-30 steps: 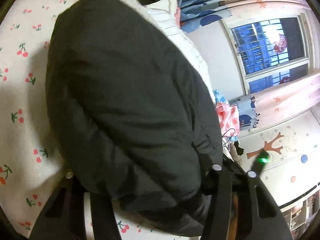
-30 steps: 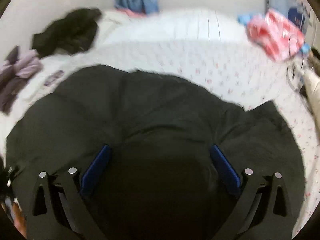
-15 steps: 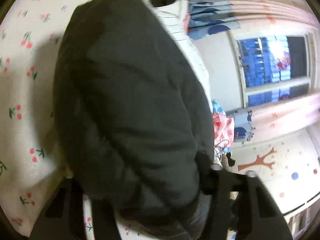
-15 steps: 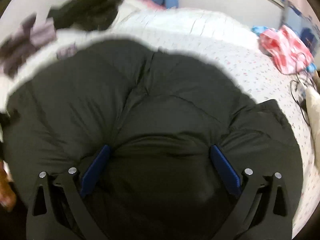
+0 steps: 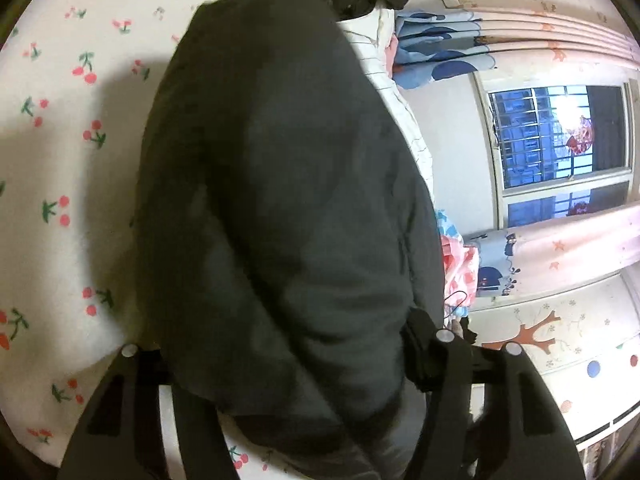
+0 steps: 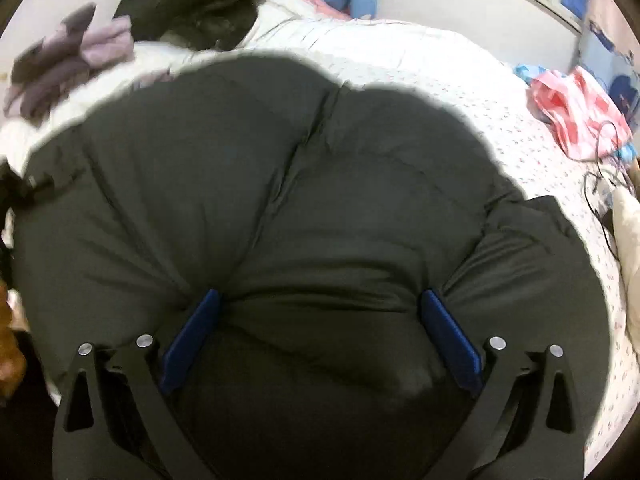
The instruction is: Fold large clothes
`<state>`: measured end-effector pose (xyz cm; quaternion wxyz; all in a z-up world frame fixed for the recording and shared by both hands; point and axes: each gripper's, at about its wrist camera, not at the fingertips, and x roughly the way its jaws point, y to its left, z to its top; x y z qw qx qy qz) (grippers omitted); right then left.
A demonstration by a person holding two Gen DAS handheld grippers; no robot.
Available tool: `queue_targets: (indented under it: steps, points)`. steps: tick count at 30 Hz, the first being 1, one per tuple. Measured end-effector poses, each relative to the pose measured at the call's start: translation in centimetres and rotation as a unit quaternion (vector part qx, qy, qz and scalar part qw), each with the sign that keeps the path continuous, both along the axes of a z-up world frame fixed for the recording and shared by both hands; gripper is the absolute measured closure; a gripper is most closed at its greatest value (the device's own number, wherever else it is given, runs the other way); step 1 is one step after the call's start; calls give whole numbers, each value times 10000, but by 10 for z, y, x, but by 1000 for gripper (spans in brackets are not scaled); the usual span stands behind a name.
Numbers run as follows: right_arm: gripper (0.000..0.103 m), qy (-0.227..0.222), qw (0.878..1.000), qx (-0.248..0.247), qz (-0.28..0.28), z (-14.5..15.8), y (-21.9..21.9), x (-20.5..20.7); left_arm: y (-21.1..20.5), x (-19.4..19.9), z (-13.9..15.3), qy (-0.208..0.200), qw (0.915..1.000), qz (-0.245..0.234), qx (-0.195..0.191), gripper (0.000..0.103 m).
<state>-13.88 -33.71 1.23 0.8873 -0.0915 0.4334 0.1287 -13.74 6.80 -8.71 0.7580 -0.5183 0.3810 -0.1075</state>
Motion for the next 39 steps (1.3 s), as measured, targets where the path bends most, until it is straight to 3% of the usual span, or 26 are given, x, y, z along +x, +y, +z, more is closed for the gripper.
queue_targets:
  steps: [2, 3, 5, 8, 11, 13, 15, 20, 22, 25, 27, 28, 30, 33, 39]
  points:
    - [6, -305, 9995, 101, 1, 15, -2, -12, 1, 0, 1, 7, 10000, -14, 53, 42]
    - [6, -270, 9996, 33, 49, 14, 1, -15, 1, 1, 1, 19, 10000, -15, 65, 42]
    - [6, 308, 9990, -260, 191, -15, 8, -6, -3, 2, 3, -36, 9998, -47, 163, 42]
    - [6, 400, 9987, -267, 172, -17, 9, 0, -13, 0, 13, -256, 9985, -97, 475, 43]
    - [6, -13, 10000, -15, 76, 5, 13, -24, -17, 0, 24, -408, 9966, -175, 696, 49]
    - [6, 314, 9993, -178, 131, -13, 20, -22, -18, 3, 23, -414, 9963, -202, 723, 51]
    - [6, 331, 9988, -312, 178, -26, 23, -23, -23, 2, 27, -462, 9955, -238, 798, 54]
    - [6, 343, 9986, -389, 139, -13, 31, -24, -30, -6, 46, -791, 9897, -309, 1149, 60]
    - [6, -47, 9995, -267, 182, -3, 30, -39, -31, -9, 53, -960, 9858, -370, 1329, 60]
    - [6, 226, 9978, -549, 280, -29, 41, -35, -40, -9, 57, -1081, 9810, -544, 1514, 60]
    - [6, 398, 9958, -750, 355, -27, 47, -31, -49, -14, 61, -1241, 9752, -623, 1725, 60]
    - [6, 408, 9961, -702, 354, -21, 47, -29, -51, -13, 65, -1303, 9730, -642, 1794, 61]
    - [6, 7, 9991, -333, 253, -2, 42, -32, -55, -14, 76, -1472, 9672, -700, 1949, 61]
    - [6, 410, 9982, -324, 300, -25, 45, -23, -65, -13, 89, -1616, 9594, -898, 2132, 61]
    - [6, 424, 9974, -446, 367, -32, 48, -19, -101, -14, 111, -1979, 9390, -1282, 2505, 61]
